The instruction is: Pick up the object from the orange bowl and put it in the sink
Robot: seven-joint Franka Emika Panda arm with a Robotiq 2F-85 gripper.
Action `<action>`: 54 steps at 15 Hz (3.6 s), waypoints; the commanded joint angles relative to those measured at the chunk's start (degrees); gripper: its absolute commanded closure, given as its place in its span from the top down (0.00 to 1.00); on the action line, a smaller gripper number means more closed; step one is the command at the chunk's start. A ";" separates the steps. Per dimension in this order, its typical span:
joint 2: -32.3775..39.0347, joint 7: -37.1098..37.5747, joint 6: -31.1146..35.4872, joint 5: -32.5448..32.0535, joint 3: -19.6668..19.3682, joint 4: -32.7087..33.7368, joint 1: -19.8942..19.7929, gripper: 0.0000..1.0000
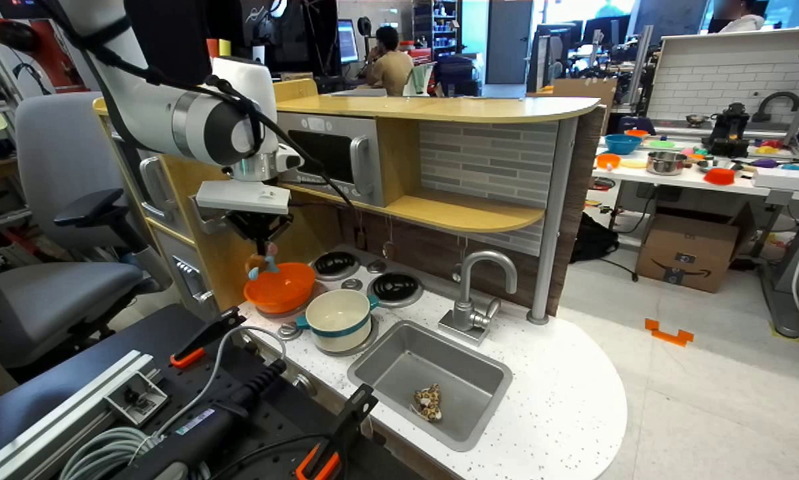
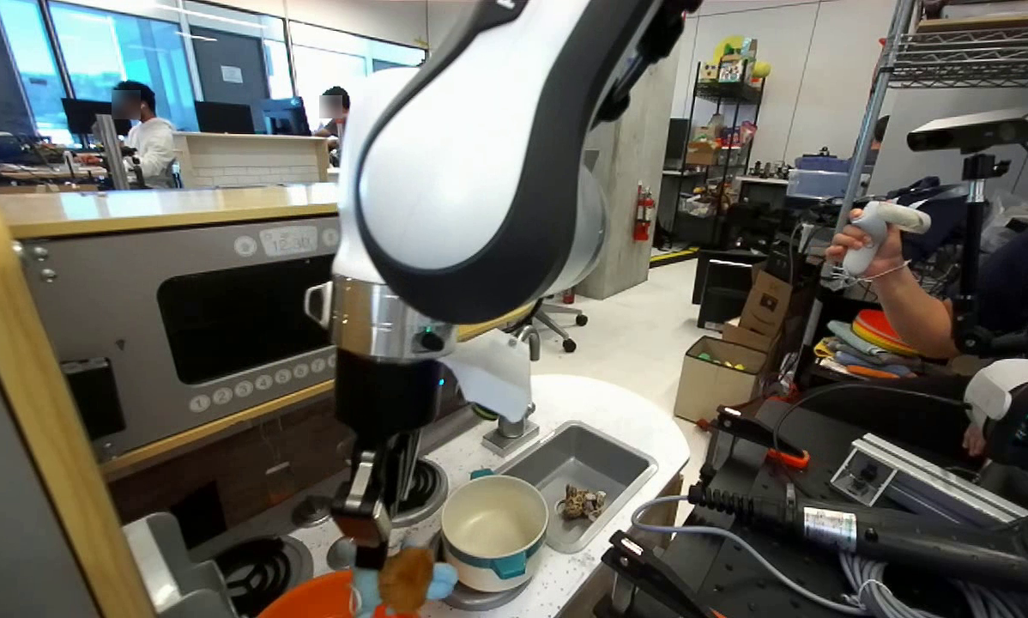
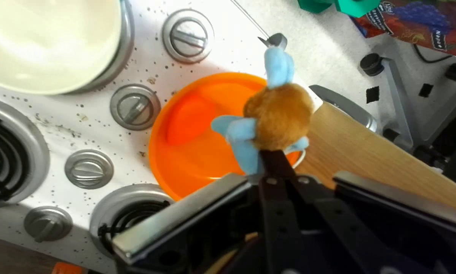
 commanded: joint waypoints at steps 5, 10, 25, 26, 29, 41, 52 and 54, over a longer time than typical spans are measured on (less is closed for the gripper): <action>-14.05 -9.32 1.25 10.30 2.42 -14.86 -12.41 0.00; -17.91 -11.18 0.06 13.45 -3.55 -16.92 -15.64 0.00; -3.63 -6.23 -1.04 8.62 -21.41 -8.68 -14.99 0.00; -1.85 -5.89 -1.11 8.49 -21.55 -7.41 -15.00 0.00; 3.04 -5.60 -0.55 7.94 -20.95 -3.74 -15.03 0.00; 18.42 -0.65 -1.61 1.81 -20.78 12.94 -9.86 0.00; 23.26 0.02 -3.25 -0.22 -20.70 19.22 -8.64 0.63; 20.23 -0.69 -2.15 -0.84 -20.20 15.83 -9.06 0.78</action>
